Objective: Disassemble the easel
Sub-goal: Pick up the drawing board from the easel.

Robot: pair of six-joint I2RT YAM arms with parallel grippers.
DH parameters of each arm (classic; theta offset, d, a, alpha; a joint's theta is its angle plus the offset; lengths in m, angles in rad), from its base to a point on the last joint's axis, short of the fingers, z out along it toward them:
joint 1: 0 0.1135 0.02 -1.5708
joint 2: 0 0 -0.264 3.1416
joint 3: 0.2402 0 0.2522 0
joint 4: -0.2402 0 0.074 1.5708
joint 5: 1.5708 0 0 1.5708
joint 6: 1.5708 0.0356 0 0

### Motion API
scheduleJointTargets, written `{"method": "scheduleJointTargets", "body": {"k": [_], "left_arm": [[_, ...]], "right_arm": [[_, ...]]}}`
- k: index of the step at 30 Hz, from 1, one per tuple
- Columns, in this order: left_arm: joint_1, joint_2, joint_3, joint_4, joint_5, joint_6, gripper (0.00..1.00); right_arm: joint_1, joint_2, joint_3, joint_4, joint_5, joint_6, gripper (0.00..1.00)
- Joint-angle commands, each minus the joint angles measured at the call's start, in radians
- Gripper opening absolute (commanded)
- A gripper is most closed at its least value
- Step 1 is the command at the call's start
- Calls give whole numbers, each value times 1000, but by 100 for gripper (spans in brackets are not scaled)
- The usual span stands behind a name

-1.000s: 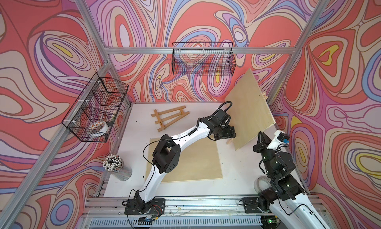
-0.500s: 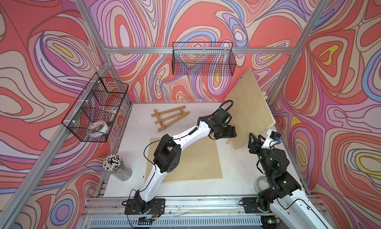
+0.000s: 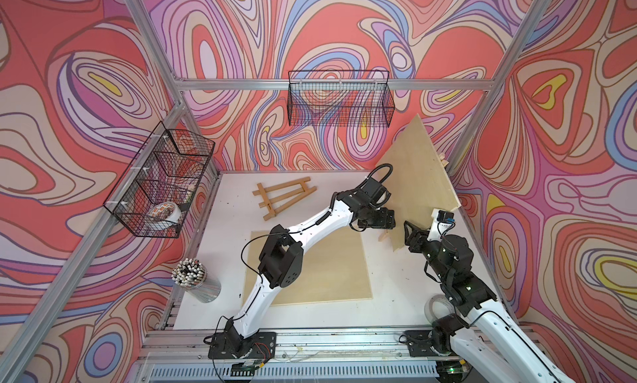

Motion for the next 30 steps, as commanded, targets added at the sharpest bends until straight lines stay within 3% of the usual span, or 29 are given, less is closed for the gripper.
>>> {"method": "scheduleJointTargets", "body": {"k": [1,8,15,23,30], "left_arm": [[-4,41,35,-52,-9,31,84],[-3,58,55,-60,1,43,84],[-3,81,89,-86,-5,60,84],[7,89,97,-91,-6,71,84],[9,85,98,-96,-16,76,85]], "right_arm": [[-67,33,34,-11,-126,24,62],[-133,49,25,35,-222,28,56],[-191,114,27,110,-309,43,29],[-196,140,27,141,-303,33,0],[-195,131,20,190,-301,19,0]]}}
